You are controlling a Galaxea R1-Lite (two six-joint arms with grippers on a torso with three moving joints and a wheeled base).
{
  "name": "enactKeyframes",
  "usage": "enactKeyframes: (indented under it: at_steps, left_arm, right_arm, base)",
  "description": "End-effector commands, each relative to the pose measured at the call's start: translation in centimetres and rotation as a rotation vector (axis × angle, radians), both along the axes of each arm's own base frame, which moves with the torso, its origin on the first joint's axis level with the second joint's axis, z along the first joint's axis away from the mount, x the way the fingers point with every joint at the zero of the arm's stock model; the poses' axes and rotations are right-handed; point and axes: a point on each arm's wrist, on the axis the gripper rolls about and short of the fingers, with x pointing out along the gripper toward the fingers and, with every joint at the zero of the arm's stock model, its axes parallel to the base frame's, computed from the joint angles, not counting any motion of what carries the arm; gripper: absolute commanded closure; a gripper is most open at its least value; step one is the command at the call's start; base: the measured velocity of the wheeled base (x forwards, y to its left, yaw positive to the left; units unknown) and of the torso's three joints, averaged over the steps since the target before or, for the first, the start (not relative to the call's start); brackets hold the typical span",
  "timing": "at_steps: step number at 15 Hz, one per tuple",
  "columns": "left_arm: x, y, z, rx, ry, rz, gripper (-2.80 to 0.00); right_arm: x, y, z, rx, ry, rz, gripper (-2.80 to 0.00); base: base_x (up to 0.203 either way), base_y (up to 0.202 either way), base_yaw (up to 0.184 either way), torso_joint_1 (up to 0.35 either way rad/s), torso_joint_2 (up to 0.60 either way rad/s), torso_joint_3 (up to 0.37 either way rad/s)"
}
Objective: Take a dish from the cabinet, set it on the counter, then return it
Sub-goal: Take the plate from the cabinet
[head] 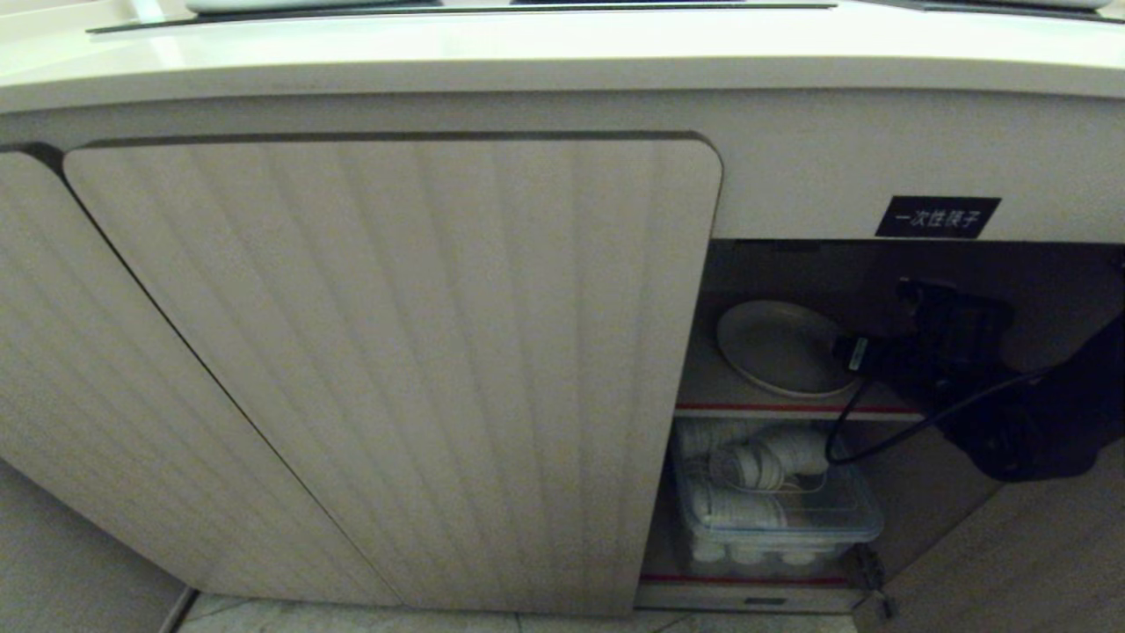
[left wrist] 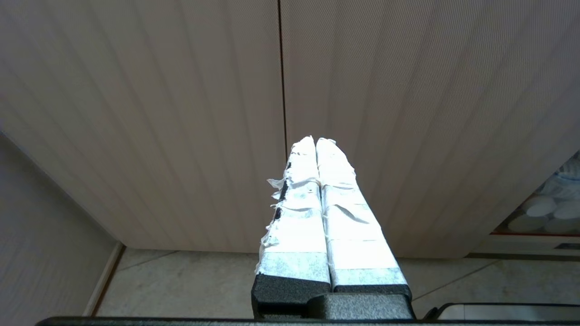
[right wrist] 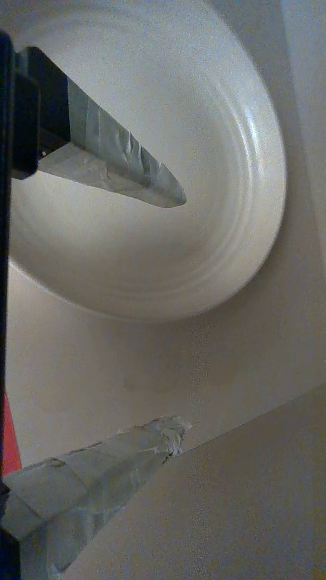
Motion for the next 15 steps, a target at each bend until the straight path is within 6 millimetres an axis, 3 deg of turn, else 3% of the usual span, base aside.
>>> enactKeyframes:
  at_steps: [1, 15]
  left_arm:
    - [0.0, 0.0, 0.0, 0.0, 0.0, 0.0, 0.0]
    - [0.0, 0.0, 0.0, 0.0, 0.0, 0.0, 0.0]
  right_arm:
    - [0.26, -0.25, 0.24, 0.002, -0.002, -0.008, -2.8]
    - [0.98, -0.44, -0.24, 0.01, 0.11, -0.009, -2.8]
  base:
    - [0.0, 0.0, 0.0, 0.0, 0.0, 0.0]
    - [0.0, 0.0, 0.0, 0.0, 0.0, 0.0]
